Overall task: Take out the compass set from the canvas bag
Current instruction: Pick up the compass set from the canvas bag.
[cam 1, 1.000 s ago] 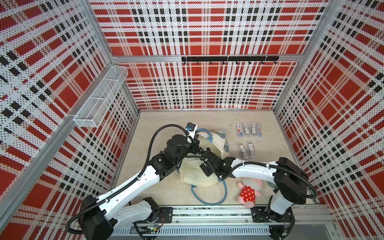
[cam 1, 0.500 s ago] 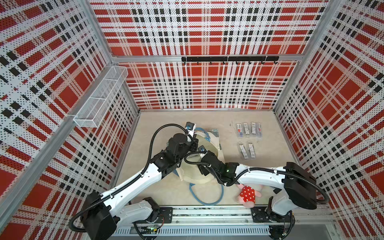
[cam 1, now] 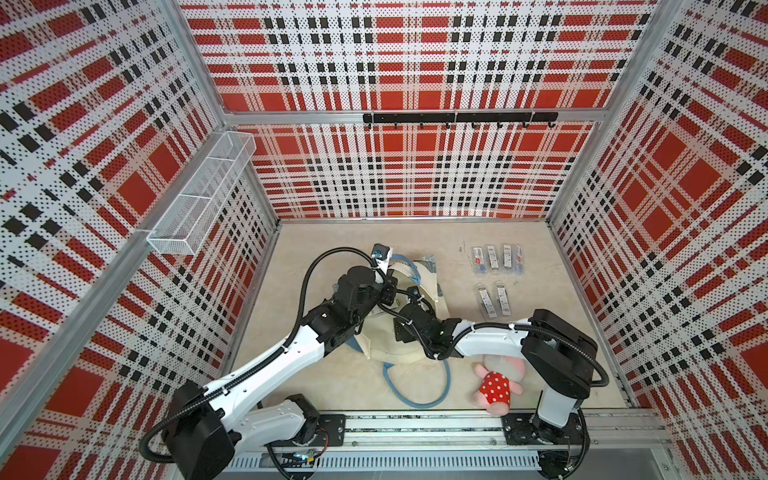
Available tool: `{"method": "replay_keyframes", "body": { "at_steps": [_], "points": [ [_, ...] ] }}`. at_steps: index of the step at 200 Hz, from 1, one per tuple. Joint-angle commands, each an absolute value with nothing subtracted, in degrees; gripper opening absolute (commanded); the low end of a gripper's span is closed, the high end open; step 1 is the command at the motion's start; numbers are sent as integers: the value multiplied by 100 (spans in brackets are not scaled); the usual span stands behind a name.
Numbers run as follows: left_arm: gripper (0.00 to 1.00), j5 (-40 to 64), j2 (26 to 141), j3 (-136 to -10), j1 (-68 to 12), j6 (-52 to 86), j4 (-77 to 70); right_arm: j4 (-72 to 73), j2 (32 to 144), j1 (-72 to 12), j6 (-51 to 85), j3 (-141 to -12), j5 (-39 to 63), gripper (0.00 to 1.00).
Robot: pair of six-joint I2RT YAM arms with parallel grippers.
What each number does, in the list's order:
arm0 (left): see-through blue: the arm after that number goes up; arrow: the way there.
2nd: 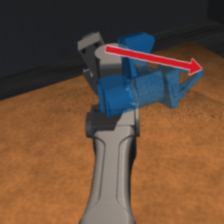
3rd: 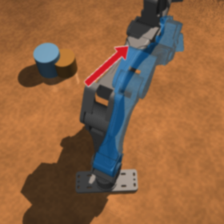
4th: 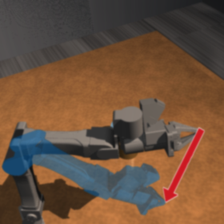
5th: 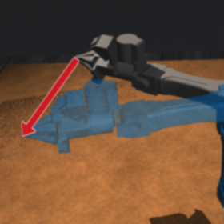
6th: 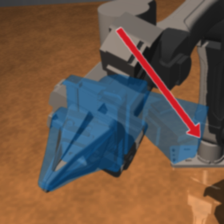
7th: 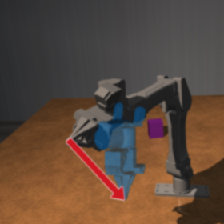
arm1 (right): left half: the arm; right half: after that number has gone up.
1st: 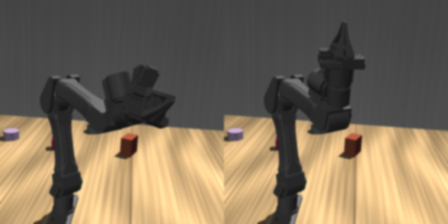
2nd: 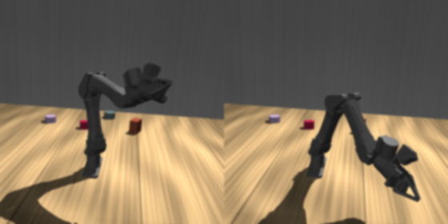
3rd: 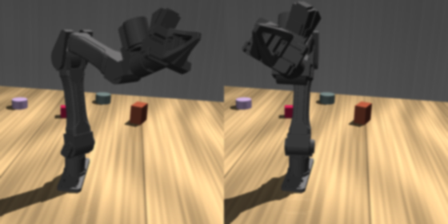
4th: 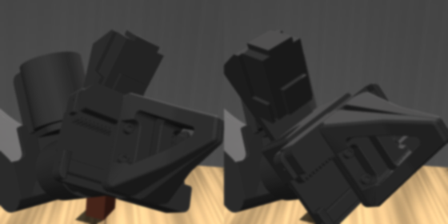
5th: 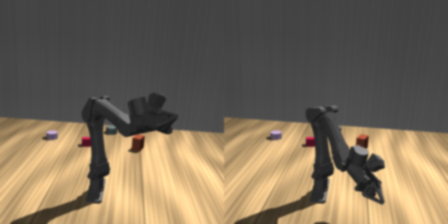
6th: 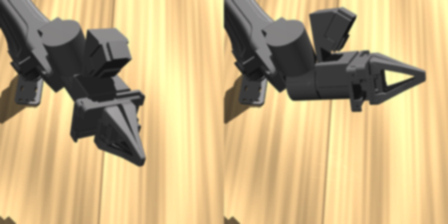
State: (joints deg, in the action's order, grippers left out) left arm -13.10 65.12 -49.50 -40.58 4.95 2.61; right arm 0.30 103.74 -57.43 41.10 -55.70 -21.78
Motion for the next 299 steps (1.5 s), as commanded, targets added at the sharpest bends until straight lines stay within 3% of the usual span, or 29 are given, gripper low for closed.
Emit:
{"method": "replay_keyframes", "body": {
  "at_steps": [1, 76, 192, 299],
  "points": [
    [0, -1171, 6319, -4922, -4096, 532, -119, 422, 10599, -5607, 4499, -5548, -1723, 85],
    [0, -1134, 6293, -4867, -4087, 519, -132, -622, 11566, -5608, 4477, -6480, -1983, 86],
    [0, -1056, 6266, -4853, -3957, 497, -158, -1866, 11594, -5648, 3962, -7052, -2032, 43],
    [0, -1149, 6330, -4781, -3920, 575, -236, -2265, 9391, -5989, 3208, -6123, -498, 35]
  ]
}}
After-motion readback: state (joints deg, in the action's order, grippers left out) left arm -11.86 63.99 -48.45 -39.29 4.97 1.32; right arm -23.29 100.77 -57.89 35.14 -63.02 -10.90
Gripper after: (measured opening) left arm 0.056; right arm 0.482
